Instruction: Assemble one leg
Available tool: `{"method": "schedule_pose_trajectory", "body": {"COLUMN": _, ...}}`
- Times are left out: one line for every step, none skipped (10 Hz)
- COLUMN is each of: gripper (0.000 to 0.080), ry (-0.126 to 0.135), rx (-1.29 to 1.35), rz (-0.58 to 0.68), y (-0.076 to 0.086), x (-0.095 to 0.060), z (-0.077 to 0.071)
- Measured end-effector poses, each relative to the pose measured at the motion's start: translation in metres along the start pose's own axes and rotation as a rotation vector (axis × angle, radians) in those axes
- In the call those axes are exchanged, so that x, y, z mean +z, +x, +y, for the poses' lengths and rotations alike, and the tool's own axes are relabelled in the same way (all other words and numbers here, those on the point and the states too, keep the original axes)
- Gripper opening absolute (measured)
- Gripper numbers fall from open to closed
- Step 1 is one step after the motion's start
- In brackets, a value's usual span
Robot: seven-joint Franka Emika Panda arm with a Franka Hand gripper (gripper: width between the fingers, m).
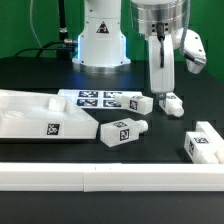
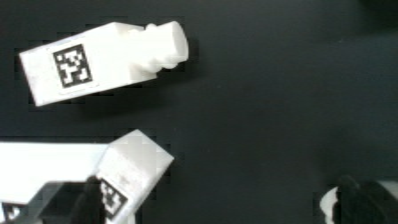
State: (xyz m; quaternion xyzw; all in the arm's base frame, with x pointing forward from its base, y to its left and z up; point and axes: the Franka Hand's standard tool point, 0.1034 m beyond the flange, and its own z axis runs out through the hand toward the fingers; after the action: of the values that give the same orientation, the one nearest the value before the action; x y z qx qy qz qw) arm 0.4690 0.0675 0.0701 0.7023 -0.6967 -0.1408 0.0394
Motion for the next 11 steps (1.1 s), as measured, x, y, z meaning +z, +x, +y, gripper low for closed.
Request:
{"method": "schedule_pose_trajectory", "body": {"gripper": 0.0649, "ry": 0.009, "rx": -0.082, "rz": 0.020, "y": 0.007, "x": -0.003, "z": -0.012}}
{"method": "schedule_pose_trajectory", "body": {"gripper": 0.0649, "ry": 0.022, "rx": -0.147, "rz": 0.023, "y": 0.008, "x": -0.007, "z": -0.022}}
{"method": "schedule_pose_trajectory", "body": {"gripper": 0.0649, "ry": 0.028, "rx": -0.206, "rz": 0.027, "y": 0.008, "x": -0.021, "z": -0.033}}
{"method": "schedule_pose_trajectory", "body": {"gripper": 0.0649, "ry": 0.053, "rx": -0.228, "rz": 0.033, "y": 0.003, "x": -0.023, "z": -0.040}}
{"method": "schedule_pose_trajectory", "body": {"gripper": 0.0649, "ry": 0.046, "rx": -0.225, "rz": 0.030, "y": 0.003, "x": -0.019, "z": -0.037}}
{"method": "schedule_pose_trajectory", "body": {"gripper": 0.0649, "ry": 0.046, "rx": -0.224, "rz": 0.031, "y": 0.004, "x": -0.020, "z": -0.037}}
{"method": "schedule_pose_trajectory", "body": {"gripper": 0.0649, "ry": 0.046, "rx": -0.225, "rz": 0.031, "y": 0.003, "x": -0.019, "z": -0.037}}
{"method": "schedule_pose_trajectory", "body": {"gripper": 0.0649, "ry": 0.043, "rx": -0.229, "rz": 0.032, "y": 0.005, "x": -0.018, "z": -0.036}}
{"method": "schedule_pose_trajectory", "body": {"gripper": 0.0649, "ry": 0.024, "rx": -0.315, "rz": 0.061, "y": 0.016, "x": -0.012, "z": -0.037}}
{"method": "schedule_pose_trajectory", "body": {"gripper": 0.0649, "ry": 0.011, "rx": -0.351, "rz": 0.085, "y": 0.023, "x": -0.007, "z": -0.042}}
{"method": "schedule_pose_trajectory", "body": {"gripper": 0.0649, "ry": 0.013, "rx": -0.357, "rz": 0.093, "y": 0.023, "x": -0.004, "z": -0.048}}
